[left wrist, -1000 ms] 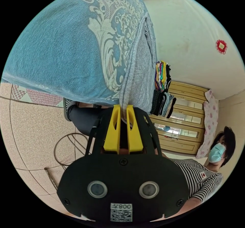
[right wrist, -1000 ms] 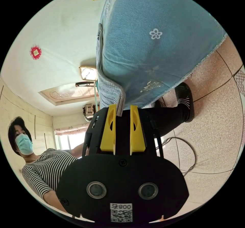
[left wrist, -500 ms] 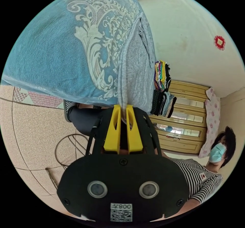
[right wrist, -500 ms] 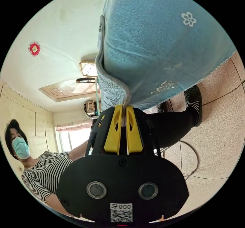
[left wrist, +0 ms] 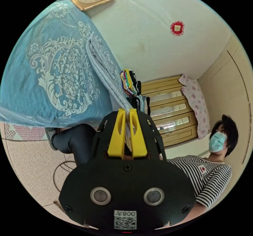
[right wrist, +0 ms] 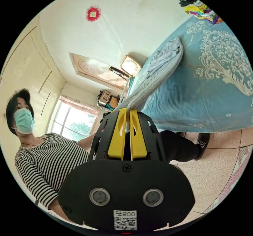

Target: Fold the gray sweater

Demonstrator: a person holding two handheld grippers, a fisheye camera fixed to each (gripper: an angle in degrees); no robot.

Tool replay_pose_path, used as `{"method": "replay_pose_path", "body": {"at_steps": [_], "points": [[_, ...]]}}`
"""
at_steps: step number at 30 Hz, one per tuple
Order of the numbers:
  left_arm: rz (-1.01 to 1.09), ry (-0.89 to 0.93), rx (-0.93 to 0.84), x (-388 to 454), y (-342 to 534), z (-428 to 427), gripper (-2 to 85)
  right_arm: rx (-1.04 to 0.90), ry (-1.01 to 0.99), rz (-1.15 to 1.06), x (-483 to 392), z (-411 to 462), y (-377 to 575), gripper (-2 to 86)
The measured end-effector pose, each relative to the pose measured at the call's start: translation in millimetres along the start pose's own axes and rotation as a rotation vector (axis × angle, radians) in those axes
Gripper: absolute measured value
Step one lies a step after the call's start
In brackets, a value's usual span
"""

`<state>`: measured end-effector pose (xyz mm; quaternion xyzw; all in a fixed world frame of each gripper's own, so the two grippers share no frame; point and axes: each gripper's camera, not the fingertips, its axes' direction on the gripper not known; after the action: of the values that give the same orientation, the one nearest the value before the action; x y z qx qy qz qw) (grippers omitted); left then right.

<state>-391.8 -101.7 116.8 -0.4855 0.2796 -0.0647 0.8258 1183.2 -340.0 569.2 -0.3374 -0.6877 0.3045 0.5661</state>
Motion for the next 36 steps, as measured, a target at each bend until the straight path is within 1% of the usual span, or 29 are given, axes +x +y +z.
{"method": "replay_pose_path", "body": {"at_steps": [4, 9, 16, 20, 23, 26, 30, 36], "points": [[0.070, 0.075, 0.030, 21.3, 22.3, -23.6, 3.1, -0.004, -0.004, -0.103, -52.3, -9.9, 12.6, 1.6], [0.091, 0.112, 0.027, 31.9, 64.4, -51.9, 3.1, -0.011, 0.019, -0.135, -87.5, -24.8, 53.9, 1.6], [0.051, 0.193, 0.021, 29.1, 139.7, -81.5, 3.2, 0.044, -0.068, -0.070, -95.2, -49.7, 136.2, 1.6], [-0.021, 0.175, 0.001, 15.5, 166.7, -89.0, 3.2, 0.032, -0.055, -0.014, -89.3, -54.4, 164.1, 1.7], [-0.080, 0.210, 0.026, 1.7, 167.3, -88.4, 3.2, 0.028, -0.052, 0.051, -70.5, -51.3, 171.7, 1.7], [-0.094, 0.218, 0.033, 1.6, 152.9, -84.1, 3.3, 0.029, -0.059, 0.090, -57.0, -46.0, 162.2, 1.6], [-0.114, 0.201, 0.034, 3.6, 126.1, -78.4, 3.4, 0.040, -0.055, 0.147, -39.1, -43.3, 131.1, 1.6], [-0.158, 0.198, 0.095, 4.0, 67.9, -72.1, 3.4, 0.059, -0.067, 0.215, -7.2, -41.7, 63.4, 1.7]]}}
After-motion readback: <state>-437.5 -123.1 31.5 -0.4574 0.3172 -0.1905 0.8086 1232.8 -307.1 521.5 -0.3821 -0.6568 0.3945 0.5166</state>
